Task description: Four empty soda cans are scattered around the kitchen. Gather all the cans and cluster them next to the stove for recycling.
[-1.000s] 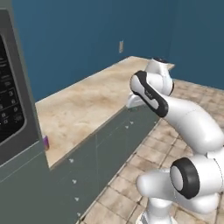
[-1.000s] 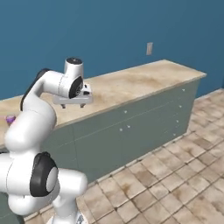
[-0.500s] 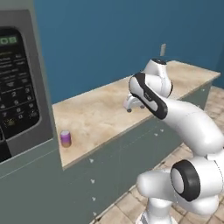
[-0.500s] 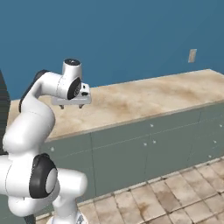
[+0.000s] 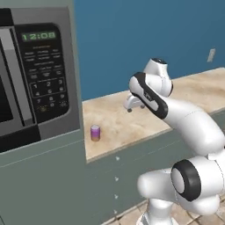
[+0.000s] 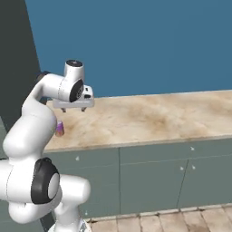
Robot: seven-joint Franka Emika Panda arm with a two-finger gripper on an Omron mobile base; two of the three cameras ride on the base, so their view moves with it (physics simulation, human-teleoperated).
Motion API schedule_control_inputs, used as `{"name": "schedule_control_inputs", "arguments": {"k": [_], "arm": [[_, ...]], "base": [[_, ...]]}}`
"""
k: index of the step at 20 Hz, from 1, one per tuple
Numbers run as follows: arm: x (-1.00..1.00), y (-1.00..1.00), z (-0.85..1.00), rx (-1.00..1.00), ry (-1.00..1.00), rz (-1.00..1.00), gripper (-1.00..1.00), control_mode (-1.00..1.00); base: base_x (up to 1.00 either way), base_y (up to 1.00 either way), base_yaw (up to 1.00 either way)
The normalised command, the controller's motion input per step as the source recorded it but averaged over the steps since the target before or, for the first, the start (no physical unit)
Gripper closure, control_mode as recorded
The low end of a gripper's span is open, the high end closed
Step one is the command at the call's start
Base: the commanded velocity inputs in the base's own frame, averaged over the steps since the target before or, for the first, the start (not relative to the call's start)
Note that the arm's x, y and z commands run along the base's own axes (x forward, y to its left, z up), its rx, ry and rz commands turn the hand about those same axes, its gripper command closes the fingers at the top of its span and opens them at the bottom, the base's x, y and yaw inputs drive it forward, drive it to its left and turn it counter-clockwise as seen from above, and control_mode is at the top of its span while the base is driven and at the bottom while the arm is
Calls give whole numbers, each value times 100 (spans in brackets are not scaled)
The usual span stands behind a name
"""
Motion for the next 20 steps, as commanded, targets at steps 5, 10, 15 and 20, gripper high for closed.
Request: {"name": "schedule_control_inputs", "arguments": {"k": [5,10,15,20], "arm": [[0,0,0,0,0,0,-100,100],[0,0,0,0,0,0,-100,100],[0,0,0,0,0,0,-100,100],[0,0,0,0,0,0,-100,100]], "base": [[48,-11,38],[77,-27,29],[22,-29,23],[7,-3,8]]}}
